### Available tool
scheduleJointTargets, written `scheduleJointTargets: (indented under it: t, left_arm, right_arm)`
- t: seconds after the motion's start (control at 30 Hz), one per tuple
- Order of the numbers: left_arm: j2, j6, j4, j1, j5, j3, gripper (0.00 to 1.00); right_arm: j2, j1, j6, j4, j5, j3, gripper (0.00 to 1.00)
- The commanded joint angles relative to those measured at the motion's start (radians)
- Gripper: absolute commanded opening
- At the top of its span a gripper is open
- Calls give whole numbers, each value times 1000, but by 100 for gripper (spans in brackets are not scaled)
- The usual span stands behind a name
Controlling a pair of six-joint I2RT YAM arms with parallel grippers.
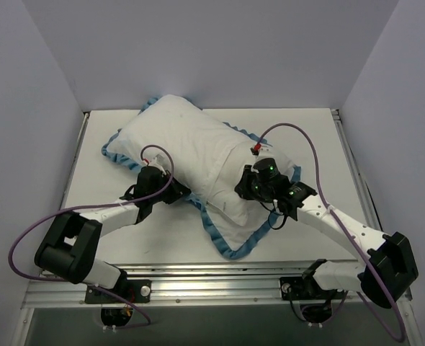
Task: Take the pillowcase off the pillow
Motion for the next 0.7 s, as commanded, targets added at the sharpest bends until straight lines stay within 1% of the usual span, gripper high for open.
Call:
scheduleJointTargets:
  t: [0.0, 0.07, 0.23, 0.27, 0.33, 0.37, 0.43, 0.53, 0.63, 0.67]
  left_arm:
    - [12, 9, 88, 9, -18, 57, 2]
    - [-8, 24, 45, 29, -50, 67, 2]
    - [-112, 90, -112, 93, -220, 99, 2]
    - [-126, 100, -163, 113, -251, 111, 2]
    - [-156, 113, -210, 132, -324, 120, 2]
    - [-163, 116, -233, 153, -338, 126, 2]
    - [-169, 118, -265, 172, -377, 133, 2]
    - [-163, 107, -293, 207, -423, 148, 2]
    - [-137, 97, -331, 228, -460, 172, 2]
    - [-128, 95, -343, 231, -486, 182, 2]
  right_arm:
    - [-48, 12, -11, -17, -7, 104, 0]
    - [-89, 11, -23, -86, 19, 146, 0]
    - [-213, -15, -88, -240, 96, 304, 0]
    - [-226, -32, -98, -259, 102, 327, 0]
    - [-261, -51, -127, -317, 113, 365, 0]
    - [-269, -60, -134, -336, 117, 394, 0]
    - [-292, -86, -152, -388, 111, 414, 0]
    - [-336, -94, -161, -426, 91, 425, 0]
    - [-394, -94, -160, -448, 45, 424, 0]
    - [-408, -94, -175, -451, 0, 424, 0]
